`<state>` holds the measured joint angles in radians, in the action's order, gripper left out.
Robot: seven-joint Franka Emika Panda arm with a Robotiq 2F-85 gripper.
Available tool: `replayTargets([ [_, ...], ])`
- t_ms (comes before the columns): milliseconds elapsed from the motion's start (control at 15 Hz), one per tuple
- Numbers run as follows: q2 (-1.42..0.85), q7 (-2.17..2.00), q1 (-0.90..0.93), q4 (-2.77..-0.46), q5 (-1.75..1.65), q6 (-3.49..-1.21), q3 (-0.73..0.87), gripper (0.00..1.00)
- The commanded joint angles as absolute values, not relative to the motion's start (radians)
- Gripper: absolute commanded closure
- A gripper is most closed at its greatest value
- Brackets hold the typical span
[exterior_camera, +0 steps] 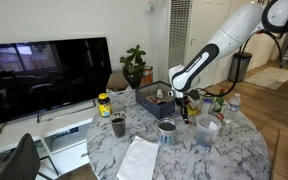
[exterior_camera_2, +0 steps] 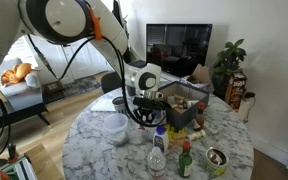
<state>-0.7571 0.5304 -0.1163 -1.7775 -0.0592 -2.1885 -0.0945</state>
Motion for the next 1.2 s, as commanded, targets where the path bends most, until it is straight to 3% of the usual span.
replayTargets([
  [0, -0.640, 0.584, -0.147, -1.885, -0.052, -2.180, -0.116, 0.98],
  [1133, -0.135, 0.932, -0.114, -2.290, 0.031, -2.211, -0.095, 0.96],
])
